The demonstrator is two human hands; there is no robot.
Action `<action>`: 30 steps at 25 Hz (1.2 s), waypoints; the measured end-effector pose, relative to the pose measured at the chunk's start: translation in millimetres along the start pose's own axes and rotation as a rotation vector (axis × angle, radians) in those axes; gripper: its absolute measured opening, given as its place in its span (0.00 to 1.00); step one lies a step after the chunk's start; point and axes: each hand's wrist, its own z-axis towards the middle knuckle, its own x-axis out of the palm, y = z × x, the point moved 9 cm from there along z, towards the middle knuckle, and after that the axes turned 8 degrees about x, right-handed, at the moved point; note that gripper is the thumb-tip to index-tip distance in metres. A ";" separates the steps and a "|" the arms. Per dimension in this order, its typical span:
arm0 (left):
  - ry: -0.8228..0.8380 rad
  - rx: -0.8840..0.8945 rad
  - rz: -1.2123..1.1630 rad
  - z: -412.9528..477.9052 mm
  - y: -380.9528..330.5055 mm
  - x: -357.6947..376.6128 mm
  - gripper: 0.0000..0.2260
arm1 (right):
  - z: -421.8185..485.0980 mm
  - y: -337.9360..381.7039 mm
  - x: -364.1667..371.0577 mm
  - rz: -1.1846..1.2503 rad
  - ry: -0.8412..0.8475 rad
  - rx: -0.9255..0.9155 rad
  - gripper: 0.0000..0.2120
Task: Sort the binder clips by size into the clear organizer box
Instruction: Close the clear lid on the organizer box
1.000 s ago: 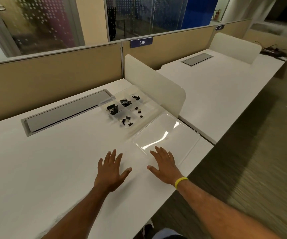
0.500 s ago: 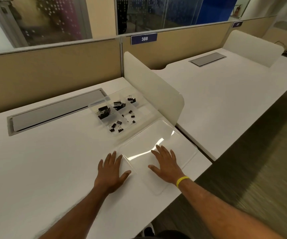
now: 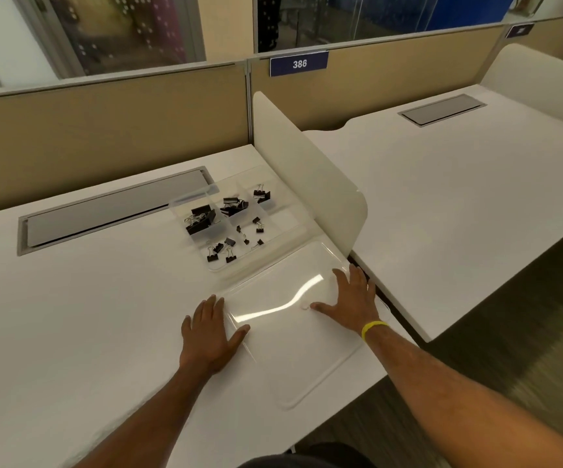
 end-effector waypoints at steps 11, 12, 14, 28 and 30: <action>-0.200 -0.253 -0.602 13.6 5.4 -20.7 0.21 | 6.8 -2.7 -6.7 0.081 0.046 0.096 0.55; -0.187 -0.263 -0.669 12.2 7.9 -21.6 0.18 | 5.0 -1.9 -7.5 0.074 0.048 0.104 0.53; -0.144 -0.283 -0.836 7.5 12.9 -22.5 0.14 | 3.0 -0.3 -9.0 0.079 0.047 0.119 0.45; -0.001 -0.737 -1.313 -58.4 160.2 -42.1 0.12 | -44.2 102.2 -31.2 0.770 0.340 -0.288 0.10; 0.067 -0.777 -1.336 -71.4 174.5 -42.2 0.11 | -49.2 131.2 -34.4 0.845 0.285 -0.359 0.07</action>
